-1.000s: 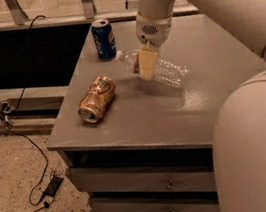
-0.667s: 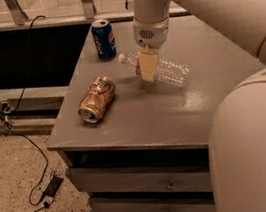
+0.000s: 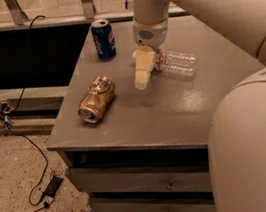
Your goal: Knock water bottle over
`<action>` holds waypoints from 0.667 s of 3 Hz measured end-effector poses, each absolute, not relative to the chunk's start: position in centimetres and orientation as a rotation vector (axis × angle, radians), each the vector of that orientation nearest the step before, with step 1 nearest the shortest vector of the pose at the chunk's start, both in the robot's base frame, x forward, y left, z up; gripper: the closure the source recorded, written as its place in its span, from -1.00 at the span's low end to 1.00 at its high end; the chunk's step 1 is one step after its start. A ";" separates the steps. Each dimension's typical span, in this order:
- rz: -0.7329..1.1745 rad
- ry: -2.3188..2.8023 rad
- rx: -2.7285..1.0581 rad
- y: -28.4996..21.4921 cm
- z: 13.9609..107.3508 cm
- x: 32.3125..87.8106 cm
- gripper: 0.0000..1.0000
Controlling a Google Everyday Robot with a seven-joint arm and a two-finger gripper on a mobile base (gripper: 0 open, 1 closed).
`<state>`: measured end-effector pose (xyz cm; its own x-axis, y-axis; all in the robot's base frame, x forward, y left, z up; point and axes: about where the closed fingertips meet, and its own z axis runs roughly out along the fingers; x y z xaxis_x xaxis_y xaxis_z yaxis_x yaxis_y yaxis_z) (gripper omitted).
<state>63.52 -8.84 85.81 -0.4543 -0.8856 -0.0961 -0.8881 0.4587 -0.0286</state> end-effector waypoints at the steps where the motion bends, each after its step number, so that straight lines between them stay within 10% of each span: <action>1: 0.039 2.599 -1.585 -8.8 85.8 63.5 -1.00; 2: 0.065 2.579 -1.550 -9.6 86.3 64.0 -1.00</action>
Offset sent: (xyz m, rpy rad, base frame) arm 0.0041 -0.0224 0.0161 0.0684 -0.0275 -0.0308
